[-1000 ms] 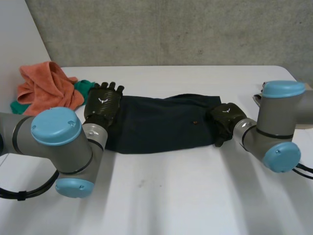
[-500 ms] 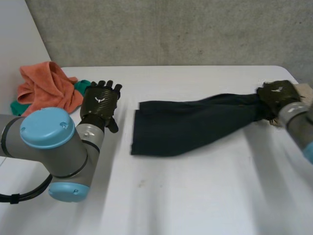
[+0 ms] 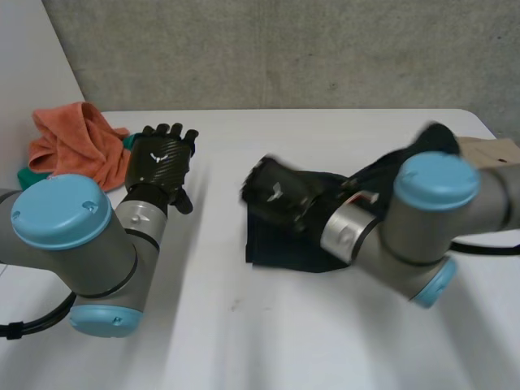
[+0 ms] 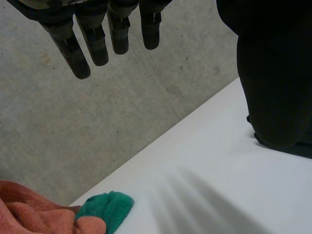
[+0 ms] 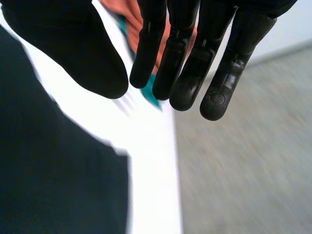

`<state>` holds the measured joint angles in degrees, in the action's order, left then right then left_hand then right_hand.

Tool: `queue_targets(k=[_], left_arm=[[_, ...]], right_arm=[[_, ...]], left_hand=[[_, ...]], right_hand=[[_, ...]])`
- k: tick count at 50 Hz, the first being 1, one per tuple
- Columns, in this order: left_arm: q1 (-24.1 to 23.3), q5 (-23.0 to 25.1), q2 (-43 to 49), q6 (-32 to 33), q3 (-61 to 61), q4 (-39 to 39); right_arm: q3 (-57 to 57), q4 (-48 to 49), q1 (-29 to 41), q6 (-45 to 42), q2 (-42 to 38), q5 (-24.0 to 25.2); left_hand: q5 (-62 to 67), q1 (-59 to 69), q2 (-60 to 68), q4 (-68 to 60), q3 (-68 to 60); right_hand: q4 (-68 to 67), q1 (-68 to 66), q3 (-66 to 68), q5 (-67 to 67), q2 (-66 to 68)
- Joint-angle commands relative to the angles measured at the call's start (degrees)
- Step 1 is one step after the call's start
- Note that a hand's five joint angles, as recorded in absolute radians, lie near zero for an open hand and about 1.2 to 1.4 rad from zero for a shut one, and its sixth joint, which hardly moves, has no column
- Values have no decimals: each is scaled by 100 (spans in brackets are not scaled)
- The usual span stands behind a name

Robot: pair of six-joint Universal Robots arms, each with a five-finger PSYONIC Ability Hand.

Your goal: Fold the laundry.

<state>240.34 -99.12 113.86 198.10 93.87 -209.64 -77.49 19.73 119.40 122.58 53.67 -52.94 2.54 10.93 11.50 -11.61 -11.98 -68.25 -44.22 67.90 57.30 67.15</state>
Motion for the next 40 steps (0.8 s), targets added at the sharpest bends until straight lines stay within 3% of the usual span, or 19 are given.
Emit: queue_targets(k=[1,4,7,8,11,12,17,23,31,40], left_arm=[[4,7,5,35,-158,-24],[4,7,13,44,-316,-33],[-5,-19,84,44,-694,11],[-13,-20,84,53,-764,28],[-145,-28,119,53,-984,125],[-197,-28,136,53,-1019,143],[-426,-37,180,27,-959,187],[-506,-20,207,9,-669,187],[-506,-11,400,9,-607,187],[-514,-11,409,0,-580,187]], right_arm=[[-109,-127,338,-42,-235,82],[-135,-302,277,457,-51,-102],[-126,-338,84,1291,274,-418],[-135,-329,-38,1991,536,-732],[-109,-320,-259,2996,846,-1331],[-65,-364,-494,3652,977,-1803],[-170,-750,-1655,4591,1163,-2809],[-556,-1594,-2701,3487,1093,-2346],[-1049,-1394,-3493,1772,514,-1265],[-1005,-742,-3880,1567,56,-1008]], left_hand=[[-254,-93,-150,161,198],[-254,-93,-150,161,198],[-254,-93,-150,161,198],[-254,-93,-150,161,198],[-254,-93,-150,161,198],[-254,-93,-150,161,198],[-254,-93,-150,161,198],[-254,-93,-150,161,198],[-254,-93,-150,161,198],[-254,-93,-150,161,198]], right_hand=[[1448,-954,-1414,-1353,-1338],[5148,2745,-5113,-5053,-5038],[5294,2891,-5259,-5199,-5184],[5478,3075,-5444,-5383,-5368],[5715,3313,-5681,-5620,-5605],[5632,3230,-5598,-5537,-5522],[5413,3011,-5379,-5318,-5303],[4557,2155,-4523,-4462,-4447],[4252,1849,-4217,-4157,-4142],[4017,1615,-3983,-3922,-3907]])
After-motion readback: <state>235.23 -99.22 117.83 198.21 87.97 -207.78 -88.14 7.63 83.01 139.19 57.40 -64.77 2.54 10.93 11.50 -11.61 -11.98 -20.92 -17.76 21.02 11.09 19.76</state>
